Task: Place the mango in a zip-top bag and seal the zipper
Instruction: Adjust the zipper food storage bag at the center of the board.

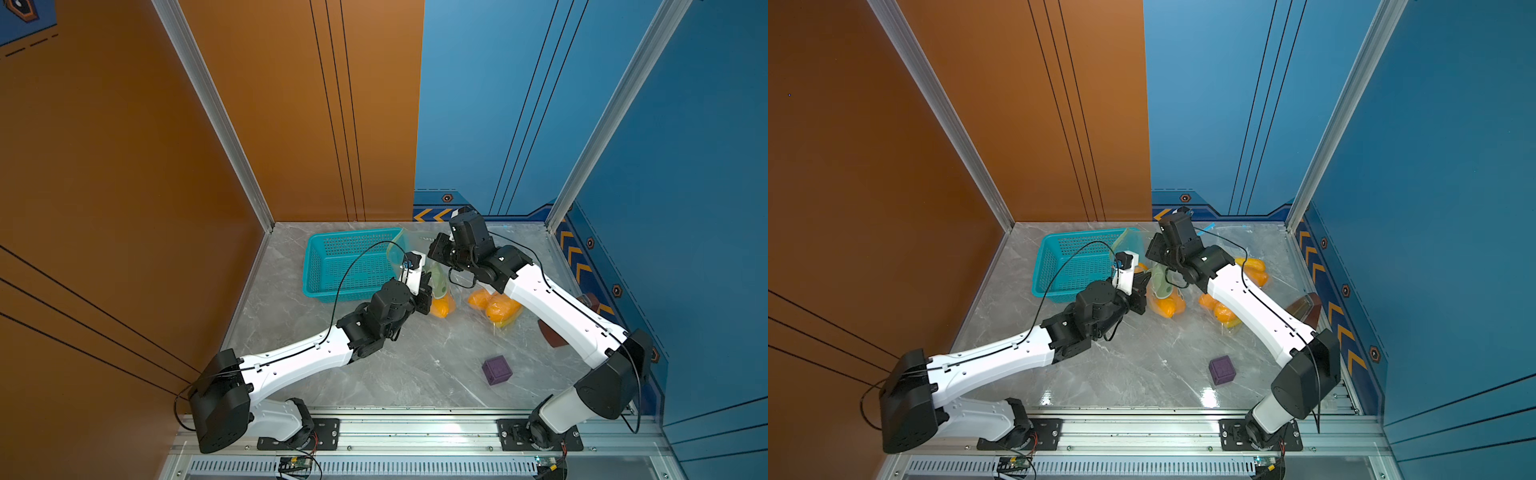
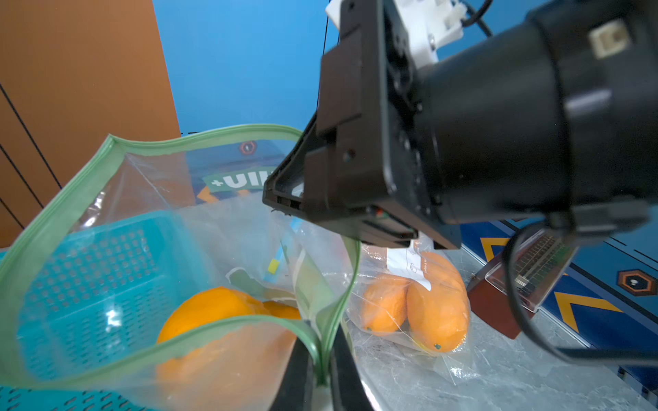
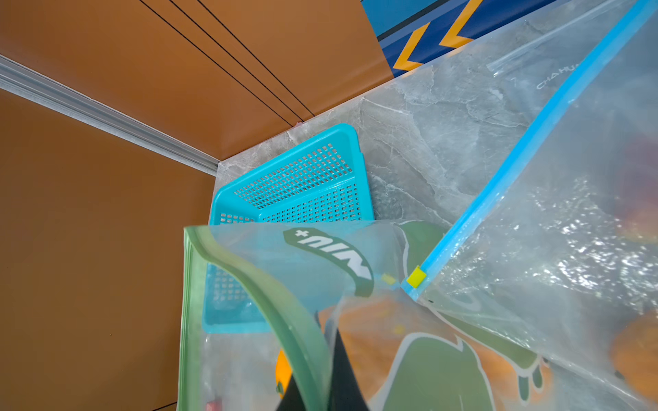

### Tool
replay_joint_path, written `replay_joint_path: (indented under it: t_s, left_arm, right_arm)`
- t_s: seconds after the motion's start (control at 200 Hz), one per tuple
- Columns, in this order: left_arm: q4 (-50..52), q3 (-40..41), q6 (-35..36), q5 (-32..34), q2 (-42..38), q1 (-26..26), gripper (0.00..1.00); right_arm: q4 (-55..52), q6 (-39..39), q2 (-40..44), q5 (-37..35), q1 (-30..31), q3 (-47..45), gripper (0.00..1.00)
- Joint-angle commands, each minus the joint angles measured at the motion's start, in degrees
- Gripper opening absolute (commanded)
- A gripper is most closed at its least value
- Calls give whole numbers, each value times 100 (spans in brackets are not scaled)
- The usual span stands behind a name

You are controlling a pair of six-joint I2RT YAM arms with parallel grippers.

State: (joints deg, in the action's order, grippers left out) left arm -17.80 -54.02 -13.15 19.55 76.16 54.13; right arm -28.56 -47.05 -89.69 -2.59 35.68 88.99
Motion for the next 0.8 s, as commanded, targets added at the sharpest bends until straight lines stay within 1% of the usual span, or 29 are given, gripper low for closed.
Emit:
replay_joint_path:
  t_s: [0.0, 0.07, 0.18, 0.275, 0.295, 0.375, 0.516, 0.661, 0.736, 0.796]
  left_arm:
    - [149, -337, 346, -814, -160, -52, 0]
    - [317, -415, 366, -1003, -152, -76, 0]
    - [416, -455, 452, -1485, -156, -130, 0]
    - [680, -460, 563, -1877, -218, -231, 0]
    - [760, -650, 598, -1976, -219, -262, 0]
    - [1198, -826, 744, -2296, -251, -411, 0]
    - [1803, -1083, 1165, -2884, -337, -711, 0]
    - [2403, -1375, 1709, -3501, -418, -989, 0]
    - [2482, -1430, 1938, -3908, -488, -1157, 0]
    - [2475, -1445, 2068, -4241, -559, -1299, 0]
  right_arm:
    - [-295, 172, 433, 75, -43, -9, 9]
    - [-332, 113, 604, 91, -59, -144, 10]
    - [-401, 130, 848, 135, -74, -337, 22]
    - [-673, 345, 1017, 149, -179, -270, 30]
    - [-725, 390, 1062, 175, -222, -241, 31]
    - [-897, 612, 1243, 270, -402, -140, 40]
    - [-1020, 1124, 1584, 592, -783, -17, 51]
    - [-1131, 1805, 1748, 1020, -1198, 141, 54]
    - [-1250, 2216, 1715, 1131, -1353, 287, 56]
    - [-1363, 2537, 1661, 1258, -1452, 413, 60]
